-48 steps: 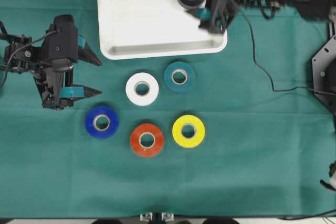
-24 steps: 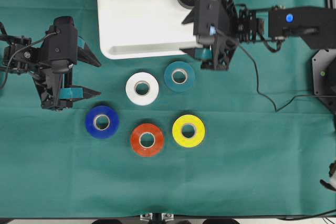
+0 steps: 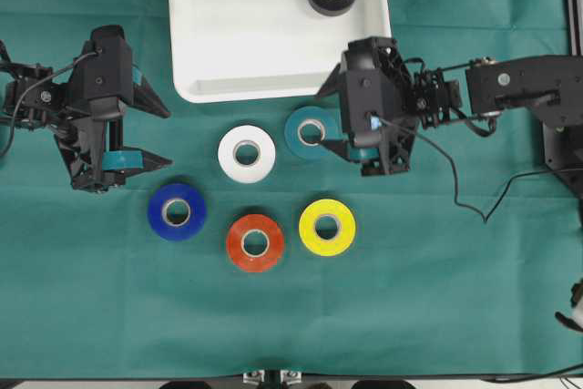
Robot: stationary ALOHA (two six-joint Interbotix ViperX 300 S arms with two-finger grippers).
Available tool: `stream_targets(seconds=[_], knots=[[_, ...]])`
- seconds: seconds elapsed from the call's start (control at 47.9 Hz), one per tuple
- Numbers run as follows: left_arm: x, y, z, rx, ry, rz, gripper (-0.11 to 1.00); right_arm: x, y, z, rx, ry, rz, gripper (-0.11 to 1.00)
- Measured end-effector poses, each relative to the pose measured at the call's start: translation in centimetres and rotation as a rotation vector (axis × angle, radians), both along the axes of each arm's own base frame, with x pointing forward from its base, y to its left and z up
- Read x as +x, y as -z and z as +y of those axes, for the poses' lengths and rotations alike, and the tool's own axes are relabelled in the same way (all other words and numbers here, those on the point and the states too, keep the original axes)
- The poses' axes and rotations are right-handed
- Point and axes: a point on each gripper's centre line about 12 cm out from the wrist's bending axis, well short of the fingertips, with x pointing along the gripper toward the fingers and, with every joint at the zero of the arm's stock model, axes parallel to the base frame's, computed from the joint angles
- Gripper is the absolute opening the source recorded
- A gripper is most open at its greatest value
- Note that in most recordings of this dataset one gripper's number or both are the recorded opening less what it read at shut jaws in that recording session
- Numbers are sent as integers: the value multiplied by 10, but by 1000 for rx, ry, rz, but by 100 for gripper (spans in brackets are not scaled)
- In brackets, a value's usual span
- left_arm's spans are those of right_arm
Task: Put the tape alternately from left to right into the white case.
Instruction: 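Move the left gripper over the blue tape roll and lower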
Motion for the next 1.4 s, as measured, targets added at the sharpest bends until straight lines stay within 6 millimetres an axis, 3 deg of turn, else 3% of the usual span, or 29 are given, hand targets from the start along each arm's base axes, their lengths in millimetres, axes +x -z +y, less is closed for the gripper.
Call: stream_targets(seconds=[0.23,0.689,0.981,1.398], knots=[[-2,2,-2,-3,3,6,54,-8,9,15,45,2,31,81],[-2,3,-4,-7,6,8,54,-16,17,14,80,46,67,81],[-3,1,-24,-104,-14,17,54,-16,17,14,80,46,67,81],[6,30,-45,-156,-34,148,54,-16,17,14,80,46,67,81]])
